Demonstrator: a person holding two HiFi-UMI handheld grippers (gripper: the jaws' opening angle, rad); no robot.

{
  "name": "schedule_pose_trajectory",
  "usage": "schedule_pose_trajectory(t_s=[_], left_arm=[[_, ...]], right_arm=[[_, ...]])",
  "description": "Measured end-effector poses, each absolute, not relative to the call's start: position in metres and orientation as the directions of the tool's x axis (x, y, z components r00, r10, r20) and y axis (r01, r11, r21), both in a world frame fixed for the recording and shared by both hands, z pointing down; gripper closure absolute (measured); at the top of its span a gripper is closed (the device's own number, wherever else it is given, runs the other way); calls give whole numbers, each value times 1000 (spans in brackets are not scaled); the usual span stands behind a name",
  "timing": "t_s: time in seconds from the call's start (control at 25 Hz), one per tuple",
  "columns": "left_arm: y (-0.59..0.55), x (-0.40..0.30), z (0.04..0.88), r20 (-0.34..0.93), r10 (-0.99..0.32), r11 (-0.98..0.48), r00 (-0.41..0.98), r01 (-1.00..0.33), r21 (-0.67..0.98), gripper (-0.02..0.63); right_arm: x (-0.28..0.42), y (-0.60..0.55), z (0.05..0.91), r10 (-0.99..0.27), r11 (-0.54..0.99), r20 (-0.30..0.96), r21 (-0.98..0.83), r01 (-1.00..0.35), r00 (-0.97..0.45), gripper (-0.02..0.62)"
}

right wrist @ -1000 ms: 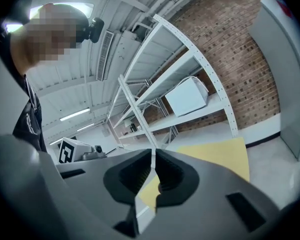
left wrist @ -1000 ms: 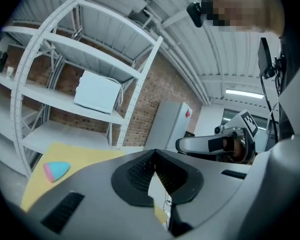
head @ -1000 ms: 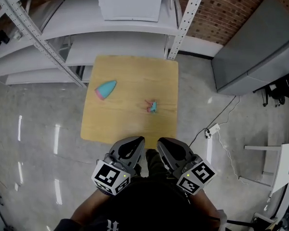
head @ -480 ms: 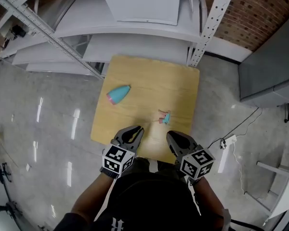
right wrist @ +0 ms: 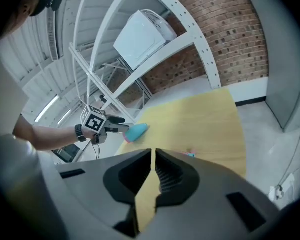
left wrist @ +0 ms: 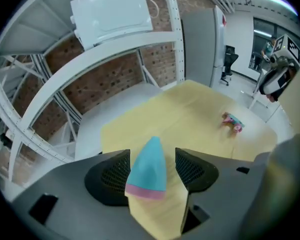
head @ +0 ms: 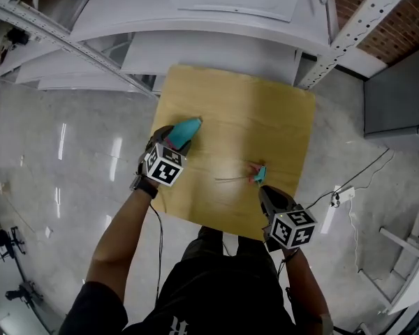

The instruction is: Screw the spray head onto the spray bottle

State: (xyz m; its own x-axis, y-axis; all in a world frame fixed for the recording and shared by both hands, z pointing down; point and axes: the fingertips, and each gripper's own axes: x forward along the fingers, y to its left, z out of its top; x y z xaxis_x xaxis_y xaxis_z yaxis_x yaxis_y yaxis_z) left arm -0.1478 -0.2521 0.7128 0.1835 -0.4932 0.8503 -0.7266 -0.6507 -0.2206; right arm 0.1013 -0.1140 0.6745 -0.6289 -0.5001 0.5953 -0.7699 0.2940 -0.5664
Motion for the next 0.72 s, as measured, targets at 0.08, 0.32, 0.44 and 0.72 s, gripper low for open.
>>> schedule_pose_trajectory(t_s=[0.08, 0.32, 0.44, 0.72], left_arm=[[-256, -149, 723, 859, -478, -672, 186, -707, -220, 342], [-264, -162, 751, 890, -417, -719, 183, -665, -201, 317], [-270, -168, 764, 904, -391, -733, 172, -652, -193, 305], [-275, -165, 796, 932, -311, -770, 189, -625, -130, 257]], right_arm=[[96, -114, 684, -496, 269, 615, -562, -782, -612, 594], [98, -136, 721, -484, 204, 704, -488, -849, -521, 556], [102, -145, 743, -453, 184, 758, -436, -881, -470, 518], [109, -153, 793, -367, 138, 868, -306, -942, -335, 460]])
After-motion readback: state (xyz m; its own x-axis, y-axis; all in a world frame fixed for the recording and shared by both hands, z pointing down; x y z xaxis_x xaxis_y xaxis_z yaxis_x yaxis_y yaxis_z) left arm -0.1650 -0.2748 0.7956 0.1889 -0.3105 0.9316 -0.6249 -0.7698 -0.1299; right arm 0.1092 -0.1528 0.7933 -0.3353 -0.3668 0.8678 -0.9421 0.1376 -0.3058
